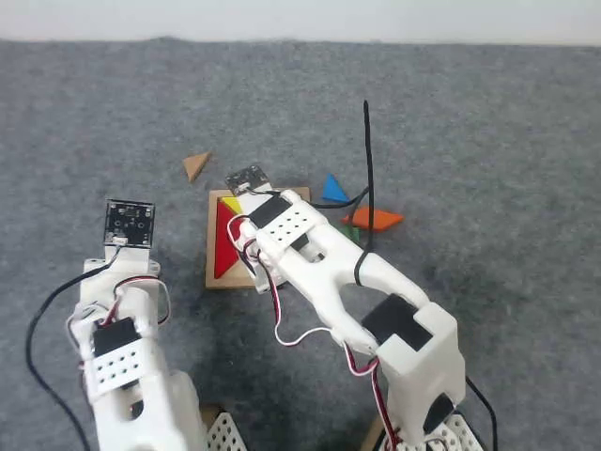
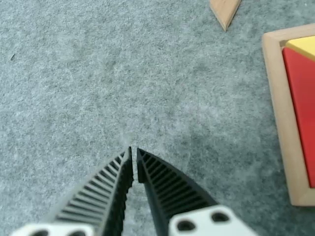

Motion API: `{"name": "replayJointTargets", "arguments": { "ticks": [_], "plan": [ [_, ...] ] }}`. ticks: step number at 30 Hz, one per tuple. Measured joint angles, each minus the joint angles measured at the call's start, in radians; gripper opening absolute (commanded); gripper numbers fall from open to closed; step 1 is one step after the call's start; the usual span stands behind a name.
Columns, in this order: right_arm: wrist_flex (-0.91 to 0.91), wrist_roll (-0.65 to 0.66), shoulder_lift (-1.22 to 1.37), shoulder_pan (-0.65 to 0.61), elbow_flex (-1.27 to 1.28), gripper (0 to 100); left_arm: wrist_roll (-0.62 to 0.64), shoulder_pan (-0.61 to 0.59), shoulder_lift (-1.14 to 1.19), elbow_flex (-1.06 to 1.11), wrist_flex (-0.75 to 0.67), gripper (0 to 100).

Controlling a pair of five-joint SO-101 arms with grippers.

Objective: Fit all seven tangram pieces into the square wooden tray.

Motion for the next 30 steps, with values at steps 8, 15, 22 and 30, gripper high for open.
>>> {"name": "replayJointTargets", "arguments": {
  "ticks": [8, 15, 22, 30],
  "plan": [
    [0.003, 0.0, 0.0, 0.046, -0.002, 17.3, 0.0, 0.0, 0.0, 0.0, 0.0, 1],
    [0.006, 0.0, 0.0, 0.057, -0.002, 10.2, 0.0, 0.0, 0.0, 0.0, 0.0, 1],
    [0.035, 0.043, 0.002, 0.057, -0.028, 9.8, 0.0, 0.0, 0.0, 0.0, 0.0, 1],
    [0.21, 0.351, 0.002, 0.051, -0.155, 9.7, 0.0, 0.0, 0.0, 0.0, 0.0, 1]
  ]
}}
